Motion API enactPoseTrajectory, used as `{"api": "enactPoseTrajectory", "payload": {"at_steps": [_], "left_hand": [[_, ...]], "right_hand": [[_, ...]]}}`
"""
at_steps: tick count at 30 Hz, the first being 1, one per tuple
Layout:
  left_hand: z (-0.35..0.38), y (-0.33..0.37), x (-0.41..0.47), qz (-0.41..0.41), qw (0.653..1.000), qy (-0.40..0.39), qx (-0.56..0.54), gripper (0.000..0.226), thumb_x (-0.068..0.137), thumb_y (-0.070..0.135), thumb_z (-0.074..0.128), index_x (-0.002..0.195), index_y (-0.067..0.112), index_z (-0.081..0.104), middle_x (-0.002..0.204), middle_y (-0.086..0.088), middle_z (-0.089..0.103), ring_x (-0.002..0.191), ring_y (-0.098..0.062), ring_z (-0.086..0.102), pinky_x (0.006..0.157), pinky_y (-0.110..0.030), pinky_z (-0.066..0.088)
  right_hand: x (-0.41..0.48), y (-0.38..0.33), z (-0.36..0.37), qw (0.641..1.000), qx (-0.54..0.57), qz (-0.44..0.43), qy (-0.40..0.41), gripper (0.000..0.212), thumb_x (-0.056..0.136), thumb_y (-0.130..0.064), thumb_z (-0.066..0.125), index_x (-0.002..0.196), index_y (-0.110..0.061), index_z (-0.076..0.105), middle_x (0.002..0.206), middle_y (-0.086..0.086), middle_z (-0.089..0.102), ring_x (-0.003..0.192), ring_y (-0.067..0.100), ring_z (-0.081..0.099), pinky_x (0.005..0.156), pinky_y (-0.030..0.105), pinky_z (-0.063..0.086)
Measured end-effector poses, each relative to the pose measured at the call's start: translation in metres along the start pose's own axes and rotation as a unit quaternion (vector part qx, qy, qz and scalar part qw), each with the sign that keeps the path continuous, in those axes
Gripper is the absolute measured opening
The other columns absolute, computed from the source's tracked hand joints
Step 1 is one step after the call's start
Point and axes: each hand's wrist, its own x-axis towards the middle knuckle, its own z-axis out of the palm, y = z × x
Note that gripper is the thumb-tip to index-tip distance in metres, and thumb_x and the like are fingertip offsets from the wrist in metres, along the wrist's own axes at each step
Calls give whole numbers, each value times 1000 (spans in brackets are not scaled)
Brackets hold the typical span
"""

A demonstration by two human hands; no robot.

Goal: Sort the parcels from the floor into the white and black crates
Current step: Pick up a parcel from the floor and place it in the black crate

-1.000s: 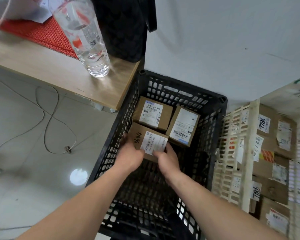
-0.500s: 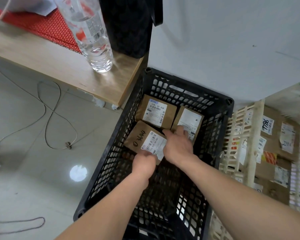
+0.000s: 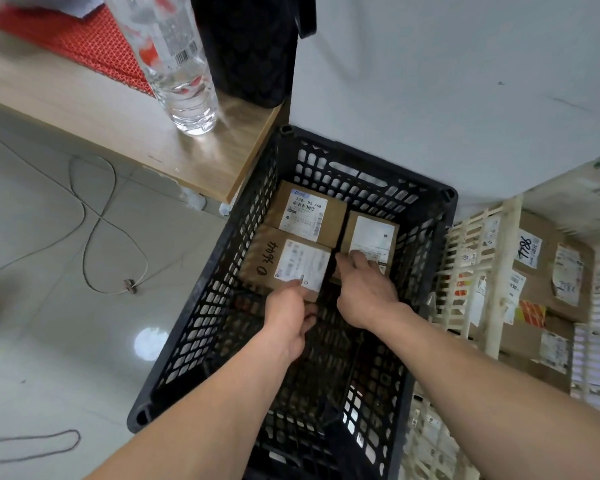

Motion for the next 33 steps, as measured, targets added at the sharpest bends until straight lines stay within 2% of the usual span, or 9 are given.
{"api": "enactPoseTrajectory", "payload": {"at_steps": [6, 12, 16, 19, 21, 23, 25, 29, 33], "left_hand": [[6, 10, 2, -16, 999, -30, -2, 34, 102, 8, 46, 132, 21, 54, 115, -8, 64, 107, -31, 56, 77, -39, 50], [-8, 16, -4, 6, 999, -32, 40, 28, 100, 3, 47, 103, 26, 62, 110, 0, 66, 96, -18, 56, 93, -44, 43], [-12, 24, -6, 8, 997, -54, 50, 33, 99, 5, 51, 123, 25, 60, 111, 2, 64, 108, -19, 52, 100, -50, 39], [-17, 27, -9, -4, 995, -53, 83, 44, 99, 9, 53, 140, 24, 53, 127, -2, 60, 127, -26, 46, 103, -54, 39], [-21, 28, -14, 1, 992, -61, 109, 33, 100, 12, 54, 126, 29, 60, 128, 0, 58, 128, -24, 44, 103, -53, 39], [-27, 30, -21, 3, 991, -50, 125, 22, 101, 11, 53, 99, 33, 57, 111, 4, 58, 117, -20, 44, 106, -52, 38], [-34, 34, -31, 10, 990, -31, 136, 25, 101, 9, 53, 90, 32, 52, 96, 8, 54, 111, -20, 43, 108, -52, 37], [-50, 44, -51, 33, 985, -26, 170, 23, 99, 14, 57, 119, 26, 56, 97, 9, 53, 111, -21, 46, 107, -51, 40], [-64, 53, -84, 77, 972, -18, 221, 52, 96, 29, 63, 145, 22, 51, 144, 0, 51, 137, -28, 43, 109, -53, 41]], "right_hand": [[-2, 6, -2, 1000, 27, -10, -8, 77, 92, -14, 57, 160, -14, 21, 165, 5, 16, 147, 31, 27, 116, 42, 37], [-3, 9, -4, 998, 41, -11, -37, 74, 95, -11, 51, 162, -14, 20, 171, 3, 3, 155, 29, 16, 121, 41, 31], [-5, 10, -5, 997, 40, -9, -60, 79, 98, -12, 48, 165, -18, 7, 172, 0, -11, 159, 25, 3, 125, 43, 26], [-5, 8, -6, 997, 36, -7, -71, 78, 99, -13, 47, 165, -19, 6, 172, 0, -13, 159, 26, 3, 125, 43, 26], [-6, 7, -5, 997, 37, -6, -75, 77, 99, -13, 46, 166, -20, 7, 172, 1, -12, 159, 27, 3, 126, 42, 24], [-9, 5, -5, 996, 40, -7, -73, 76, 99, -14, 45, 165, -19, 10, 172, 4, -9, 158, 29, 5, 127, 42, 22], [-16, 1, -6, 997, 47, -7, -64, 75, 98, -14, 46, 165, -17, 13, 172, 6, -4, 157, 31, 9, 126, 42, 23], [-35, -17, -13, 997, 71, -31, -4, 66, 100, -29, 51, 161, -22, 28, 165, 9, 26, 146, 31, 35, 118, 43, 37], [-61, -45, -30, 987, 122, -57, 86, 65, 101, -51, 51, 157, -22, 38, 162, 4, 38, 146, 26, 38, 118, 41, 34]]}}
